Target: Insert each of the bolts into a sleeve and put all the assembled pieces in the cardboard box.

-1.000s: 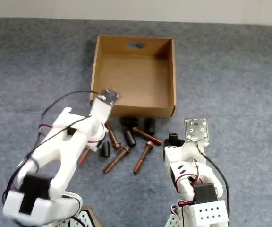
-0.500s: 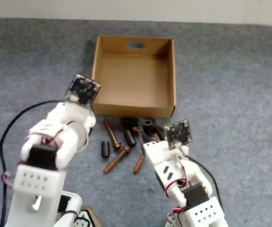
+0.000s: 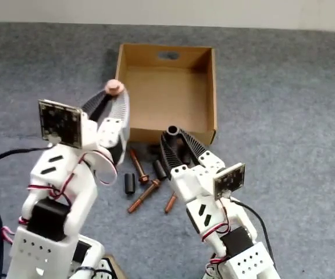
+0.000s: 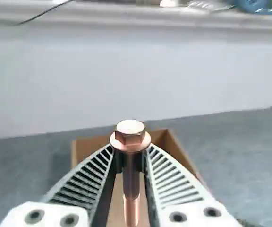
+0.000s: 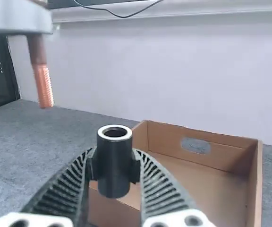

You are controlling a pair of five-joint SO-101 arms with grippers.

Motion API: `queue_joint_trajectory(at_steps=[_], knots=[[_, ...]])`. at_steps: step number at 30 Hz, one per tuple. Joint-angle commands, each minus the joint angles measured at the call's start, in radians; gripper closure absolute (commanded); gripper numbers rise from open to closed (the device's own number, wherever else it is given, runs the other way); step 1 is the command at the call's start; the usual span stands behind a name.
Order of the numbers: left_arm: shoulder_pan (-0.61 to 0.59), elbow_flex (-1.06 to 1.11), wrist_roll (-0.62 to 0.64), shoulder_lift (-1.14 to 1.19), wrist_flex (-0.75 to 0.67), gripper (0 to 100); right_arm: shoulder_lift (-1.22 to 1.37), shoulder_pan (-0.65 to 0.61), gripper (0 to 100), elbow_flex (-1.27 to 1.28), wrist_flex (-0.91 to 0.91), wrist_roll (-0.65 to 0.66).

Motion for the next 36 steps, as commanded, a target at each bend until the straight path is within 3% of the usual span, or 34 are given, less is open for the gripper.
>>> queue_joint_trajectory(at_steps=[1,11,22,30,36], knots=[[0.053,-0.005,0.014,-0.019,-0.08,99,-0.012,-0.008,99.3,0.105,-0.025,-0.002],[0.246,-0.002,0.009,-0.008,-0.152,99,-0.01,-0.007,99.3,0.139,0.016,-0.008],[0.291,0.064,0.009,-0.008,-0.157,99,-0.013,-0.008,99.3,0.137,0.085,-0.006],[0.338,0.246,-0.002,-0.008,-0.391,99,-0.013,-0.005,99.3,0.139,0.087,-0.003],[0.338,0.286,-0.146,-0.01,-0.465,99,-0.013,-0.005,99.3,0.139,0.087,-0.003]])
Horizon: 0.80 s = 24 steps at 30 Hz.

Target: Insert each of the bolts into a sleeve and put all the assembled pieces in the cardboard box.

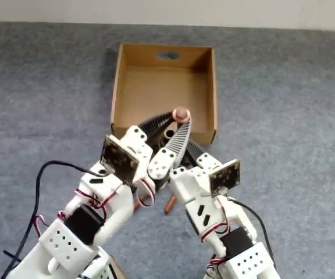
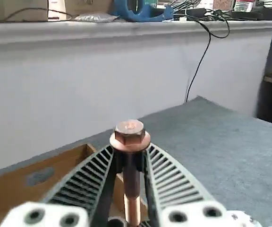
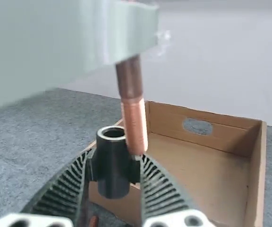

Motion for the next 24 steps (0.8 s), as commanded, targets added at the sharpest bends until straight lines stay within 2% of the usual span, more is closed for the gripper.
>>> queue_joint_trajectory(at_steps=[1,6,10,13,20,24], knots=[[0.007,-0.01,-0.043,-0.012,-0.043,99,-0.013,-0.001,99.3,0.139,0.002,-0.003],[-0.002,-0.012,-0.043,-0.012,-0.044,99,-0.013,-0.001,99.3,0.139,0.002,-0.003],[-0.09,-0.008,-0.038,-0.012,-0.044,99,-0.013,-0.001,99.3,0.139,0.002,-0.003],[-0.11,-0.007,-0.038,-0.012,-0.043,99,-0.013,-0.001,99.3,0.139,0.002,-0.003],[-0.077,-0.002,-0.037,-0.019,-0.037,99,-0.013,-0.001,99.3,0.139,0.002,-0.003],[-0.018,-0.03,-0.037,-0.022,0.054,99,-0.013,-0.001,99.3,0.139,0.002,-0.003]])
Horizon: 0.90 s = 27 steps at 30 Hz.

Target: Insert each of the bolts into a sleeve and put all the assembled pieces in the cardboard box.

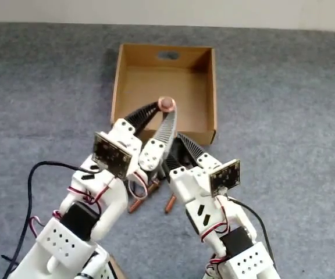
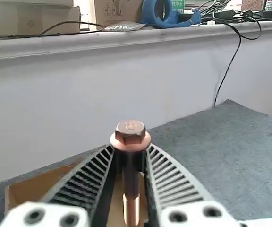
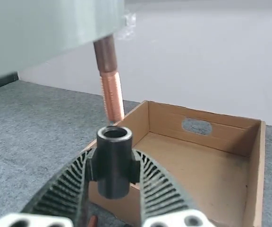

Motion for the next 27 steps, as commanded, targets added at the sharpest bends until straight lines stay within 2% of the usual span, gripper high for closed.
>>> queue_joint_trajectory(at_steps=[1,27], knots=[[0.051,-0.042,0.002,-0.022,0.069,99,-0.013,-0.001,99.3,0.139,0.002,-0.003],[0.056,-0.124,0.002,-0.022,0.091,99,-0.013,-0.001,99.3,0.139,0.002,-0.003]])
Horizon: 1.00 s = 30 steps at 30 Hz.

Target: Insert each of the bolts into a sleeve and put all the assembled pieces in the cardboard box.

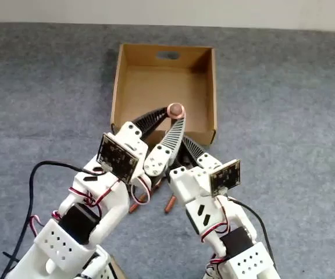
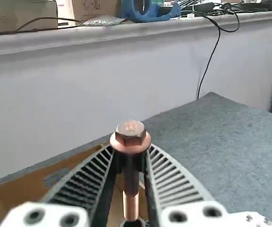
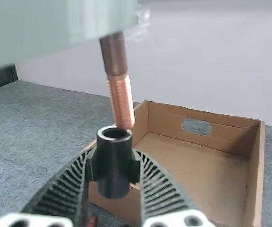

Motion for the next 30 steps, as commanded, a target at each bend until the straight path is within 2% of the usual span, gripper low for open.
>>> queue_joint_trajectory(at_steps=[1,11,19,25,30], knots=[[0.015,-0.059,-0.002,-0.019,0.021,99,-0.013,-0.002,99.3,0.139,0.001,-0.003],[0.007,-0.22,-0.002,-0.008,0.29,99,-0.013,-0.002,99.3,0.139,0.001,-0.003],[0.005,-0.223,-0.002,0.059,0.285,99,-0.013,-0.002,99.3,0.139,0.001,-0.003],[0.004,-0.223,-0.002,0.159,0.17,99,-0.013,-0.002,99.3,0.139,0.001,-0.003],[0.004,-0.223,-0.002,0.196,0.17,99,-0.013,-0.002,99.3,0.139,0.001,-0.003]])
